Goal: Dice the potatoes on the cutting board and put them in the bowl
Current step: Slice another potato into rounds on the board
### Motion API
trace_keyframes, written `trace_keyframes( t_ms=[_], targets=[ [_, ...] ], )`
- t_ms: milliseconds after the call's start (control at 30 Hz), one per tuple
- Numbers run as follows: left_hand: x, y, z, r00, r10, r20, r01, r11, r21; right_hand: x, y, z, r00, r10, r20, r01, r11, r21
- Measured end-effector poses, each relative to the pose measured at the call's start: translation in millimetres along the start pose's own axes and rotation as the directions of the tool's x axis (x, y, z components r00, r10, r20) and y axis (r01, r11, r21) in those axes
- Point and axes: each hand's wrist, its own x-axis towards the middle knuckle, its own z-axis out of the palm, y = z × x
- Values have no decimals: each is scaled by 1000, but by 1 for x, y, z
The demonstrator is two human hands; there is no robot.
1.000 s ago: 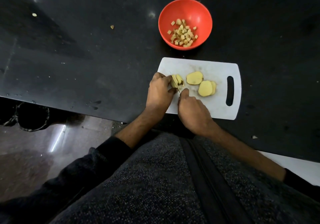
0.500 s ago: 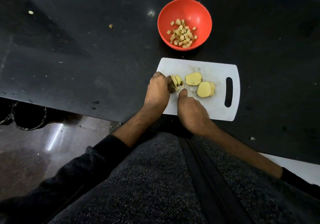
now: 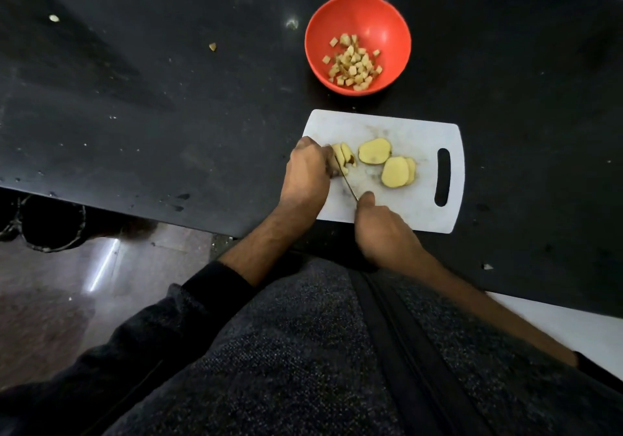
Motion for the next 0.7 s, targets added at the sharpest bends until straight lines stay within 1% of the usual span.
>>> trace_keyframes(
  t_ms=[67, 100, 200, 267, 333, 400, 500, 633, 700],
  targets=[
    [2, -1, 1, 995, -98, 14, 98, 994, -55, -9, 7, 4, 1000, -10, 17, 10, 1000, 3],
    [3, -1, 2, 991, -132, 22, 133, 990, -41, -12, 10, 4, 1000, -20, 17, 20, 1000, 0],
    [4, -2, 3, 988, -147, 39, 148, 988, -39, -19, 17, 2, 999, -46, 0, 46, 999, 1],
    [-1, -1, -1, 994, -108, 22, 109, 993, -51, -22, 20, -4, 993, -92, -76, 94, 995, 18],
    [-3, -2, -4, 998, -60, 5, 60, 997, -43, -22, 20, -11, 971, -128, -201, 137, 990, 30],
    [-5, -1, -7, 997, -82, 12, 83, 993, -81, -15, 21, -16, 947, -119, -300, 138, 989, 45],
    [-6, 0, -11, 995, -101, 9, 102, 988, -117, -1, 26, -16, 942, -55, -330, 82, 994, 69],
    [-5, 9, -18, 999, -4, -40, -1, 994, -108, 5, 32, -18, 911, -38, -410, 82, 992, 91],
    [-3, 15, -15, 998, 42, -51, -47, 993, -110, 6, 37, -17, 914, -7, -406, 57, 992, 112]
  ],
)
